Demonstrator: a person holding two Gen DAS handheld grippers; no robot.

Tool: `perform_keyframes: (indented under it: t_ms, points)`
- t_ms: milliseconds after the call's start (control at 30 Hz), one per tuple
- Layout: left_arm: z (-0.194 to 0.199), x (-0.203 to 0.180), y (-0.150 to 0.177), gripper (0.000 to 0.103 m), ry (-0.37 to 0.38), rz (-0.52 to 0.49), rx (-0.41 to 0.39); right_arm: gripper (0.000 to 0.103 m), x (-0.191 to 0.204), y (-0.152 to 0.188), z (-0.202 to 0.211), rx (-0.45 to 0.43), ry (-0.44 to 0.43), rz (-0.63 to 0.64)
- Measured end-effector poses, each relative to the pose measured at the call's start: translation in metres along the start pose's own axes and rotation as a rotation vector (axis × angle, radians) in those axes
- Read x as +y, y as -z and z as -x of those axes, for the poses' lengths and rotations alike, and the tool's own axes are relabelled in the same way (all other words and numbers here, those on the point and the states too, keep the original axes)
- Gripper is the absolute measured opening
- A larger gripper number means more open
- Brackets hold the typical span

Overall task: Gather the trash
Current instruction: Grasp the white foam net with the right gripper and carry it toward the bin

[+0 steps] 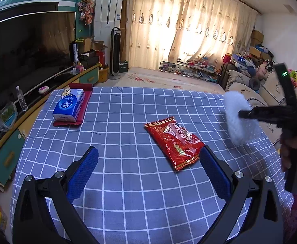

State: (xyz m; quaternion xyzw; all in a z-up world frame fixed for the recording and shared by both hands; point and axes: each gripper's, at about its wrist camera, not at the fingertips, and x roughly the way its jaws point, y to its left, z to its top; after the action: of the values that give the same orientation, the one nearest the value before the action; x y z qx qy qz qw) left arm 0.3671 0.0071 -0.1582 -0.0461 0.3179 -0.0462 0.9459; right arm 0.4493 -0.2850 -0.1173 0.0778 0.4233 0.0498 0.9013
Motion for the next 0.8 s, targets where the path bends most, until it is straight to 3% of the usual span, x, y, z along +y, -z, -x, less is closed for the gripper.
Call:
perform_keyframes:
  t_ms: [300, 433, 600, 800]
  points:
    - [-0.002, -0.002, 0.0, 0.098, -0.001, -0.015, 0.009, 0.011, -0.005, -0.012, 0.061, -0.13, -0.044, -0.009]
    - [-0.005, -0.003, 0.0, 0.098, 0.001, -0.014, 0.019, 0.011, -0.027, -0.002, 0.099, -0.202, -0.033, -0.041]
    - [-0.004, -0.005, 0.0, 0.098, 0.006, -0.014, 0.019, 0.012, -0.091, 0.035, 0.133, -0.232, 0.097, -0.121]
    - [-0.005, -0.009, 0.002, 0.098, 0.011, -0.027, 0.025, 0.013, -0.184, 0.094, 0.144, -0.171, 0.312, -0.273]
